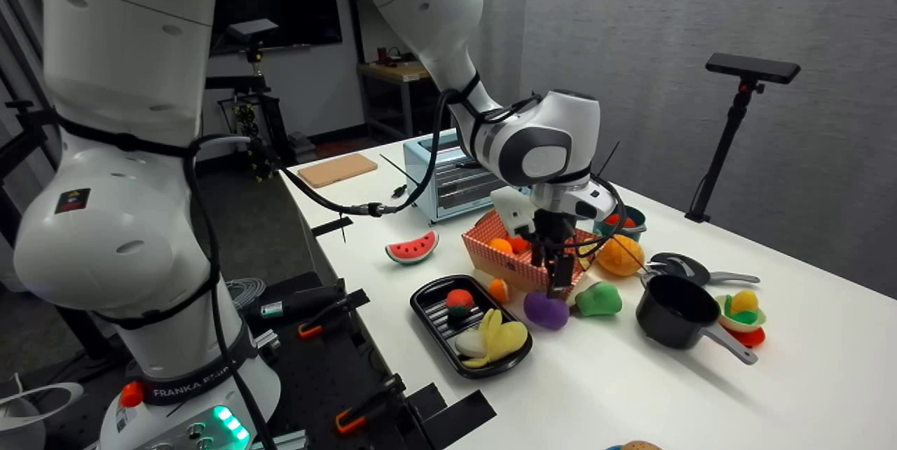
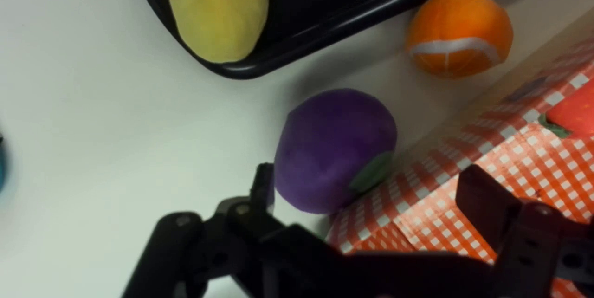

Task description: Remove the pink plushy from the box and put it on the table

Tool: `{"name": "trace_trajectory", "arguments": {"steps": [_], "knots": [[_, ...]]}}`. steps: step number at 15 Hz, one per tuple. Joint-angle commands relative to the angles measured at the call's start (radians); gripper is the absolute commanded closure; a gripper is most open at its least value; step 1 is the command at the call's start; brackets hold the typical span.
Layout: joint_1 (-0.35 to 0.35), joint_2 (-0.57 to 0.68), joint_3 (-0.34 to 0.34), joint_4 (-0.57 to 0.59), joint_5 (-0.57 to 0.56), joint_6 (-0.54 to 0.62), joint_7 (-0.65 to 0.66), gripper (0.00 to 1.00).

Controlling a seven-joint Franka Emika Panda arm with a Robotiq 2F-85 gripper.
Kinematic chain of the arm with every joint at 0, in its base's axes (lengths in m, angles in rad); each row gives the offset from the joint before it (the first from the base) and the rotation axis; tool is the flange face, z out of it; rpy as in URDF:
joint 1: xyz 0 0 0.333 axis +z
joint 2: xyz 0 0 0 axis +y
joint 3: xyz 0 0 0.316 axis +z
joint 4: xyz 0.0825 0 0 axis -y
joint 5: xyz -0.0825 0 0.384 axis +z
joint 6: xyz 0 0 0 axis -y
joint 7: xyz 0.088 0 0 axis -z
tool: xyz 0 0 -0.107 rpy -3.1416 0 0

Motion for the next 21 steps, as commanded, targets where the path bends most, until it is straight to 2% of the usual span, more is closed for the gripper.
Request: {"name": "trace_trajectory", "arguments": {"steps": [1, 16, 21], "knots": [[0.01, -0.034, -0.008, -0.072, 0.004, 0.047, -0.006, 0.0], [0.009, -0.001, -0.007, -0.052, 0.021, 0.026, -0.004, 0.0], [0.031, -0.043, 0.005, -0.067, 0.013, 0.03, 0.003, 0.0]]}}
